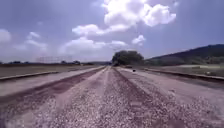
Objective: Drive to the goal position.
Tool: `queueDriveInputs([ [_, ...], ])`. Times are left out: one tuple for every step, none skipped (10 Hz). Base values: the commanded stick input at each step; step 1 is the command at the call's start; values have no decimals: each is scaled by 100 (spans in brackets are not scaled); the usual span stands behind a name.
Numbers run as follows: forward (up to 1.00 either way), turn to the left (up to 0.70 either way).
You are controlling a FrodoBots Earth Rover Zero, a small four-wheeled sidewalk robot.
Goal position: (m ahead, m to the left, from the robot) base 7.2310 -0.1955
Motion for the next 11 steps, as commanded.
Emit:
queueDriveInputs([
  [100,0],
  [100,3],
  [100,17],
  [100,21],
  [100,0],
  [100,0],
  [100,0],
  [100,0],
  [100,0],
  [100,0],
  [100,0],
])
